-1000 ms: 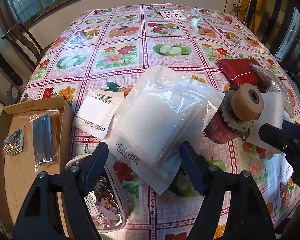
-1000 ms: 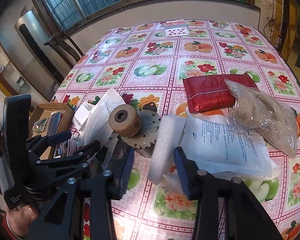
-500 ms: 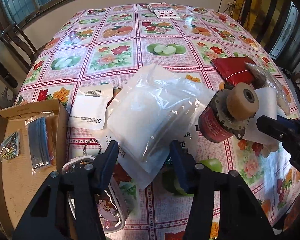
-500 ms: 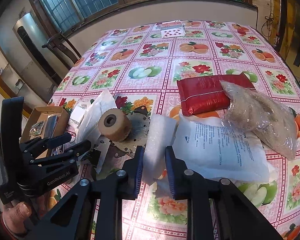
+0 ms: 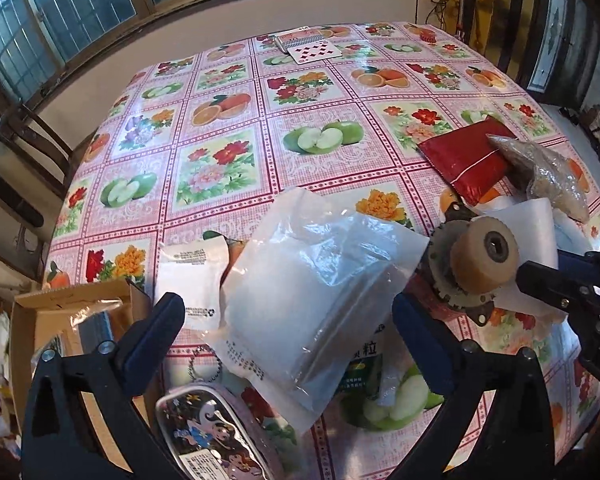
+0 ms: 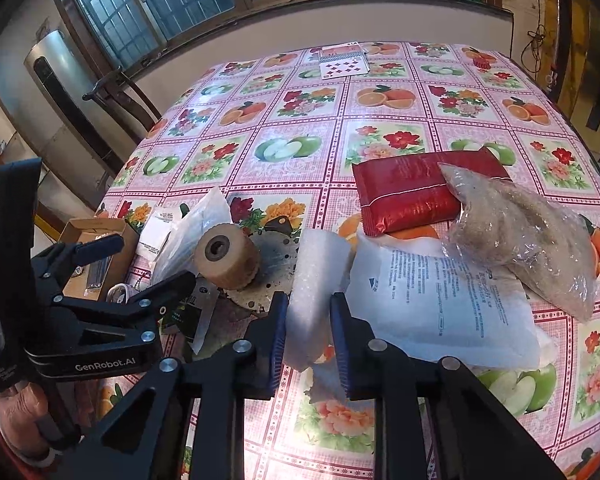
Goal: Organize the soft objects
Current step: 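Grasp the white foam sheet with the right tool while the left tool grasps the white plastic bag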
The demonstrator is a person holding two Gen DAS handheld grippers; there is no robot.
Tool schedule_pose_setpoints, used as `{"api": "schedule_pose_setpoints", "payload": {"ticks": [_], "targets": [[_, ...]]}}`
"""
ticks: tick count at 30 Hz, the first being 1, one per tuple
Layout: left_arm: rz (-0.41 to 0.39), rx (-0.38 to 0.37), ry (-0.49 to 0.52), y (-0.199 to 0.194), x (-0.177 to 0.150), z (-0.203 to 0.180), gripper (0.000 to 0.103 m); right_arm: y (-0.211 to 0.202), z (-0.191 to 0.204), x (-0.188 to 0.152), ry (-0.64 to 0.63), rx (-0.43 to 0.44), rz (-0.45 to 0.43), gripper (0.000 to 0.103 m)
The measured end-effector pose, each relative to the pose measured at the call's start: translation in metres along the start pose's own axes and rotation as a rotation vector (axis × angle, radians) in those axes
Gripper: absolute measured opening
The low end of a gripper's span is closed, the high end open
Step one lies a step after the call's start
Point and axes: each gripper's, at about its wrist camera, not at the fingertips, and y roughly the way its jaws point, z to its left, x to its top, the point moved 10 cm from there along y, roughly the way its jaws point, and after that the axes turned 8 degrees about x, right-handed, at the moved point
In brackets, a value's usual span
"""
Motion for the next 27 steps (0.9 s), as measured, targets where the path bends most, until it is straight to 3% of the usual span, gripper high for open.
{"api": "schedule_pose_setpoints", "payload": {"ticks": [2, 10, 14, 18, 23, 25, 26, 27], "targets": [[0.002, 0.025, 0.024, 0.005, 0.002, 0.002, 0.103, 0.0, 0.0, 0.0, 0.002, 0.002, -0.002, 0.024], [-0.025, -0.026, 0.097, -0.002, 0.003, -0.02, 0.103, 0.003, -0.001, 0.003, 0.001, -0.005, -0.005, 0.026], [-0.003, 0.004, 0.11, 0.009, 0.003, -0.022, 0.103, 0.004, -0.001, 0.005, 0.004, -0.004, -0.005, 0.027], [0.027, 0.025, 0.106, 0.024, -0.002, -0.017, 0.103, 0.005, -0.001, 0.006, -0.001, -0.017, -0.006, 0.027], [0.067, -0.028, 0.053, 0.03, -0.005, -0.013, 0.103, 0.008, 0.001, 0.007, -0.054, -0.06, -0.001, 0.027], [0.052, -0.027, 0.05, 0.028, -0.002, -0.012, 0.098, 0.009, 0.002, 0.008, -0.069, -0.063, -0.002, 0.027], [0.048, -0.033, 0.047, 0.027, -0.001, -0.013, 0.086, 0.009, 0.002, 0.008, -0.073, -0.059, -0.003, 0.027], [0.051, -0.039, 0.045, 0.026, -0.002, -0.014, 0.068, 0.009, 0.001, 0.008, -0.076, -0.053, -0.003, 0.027]]}}
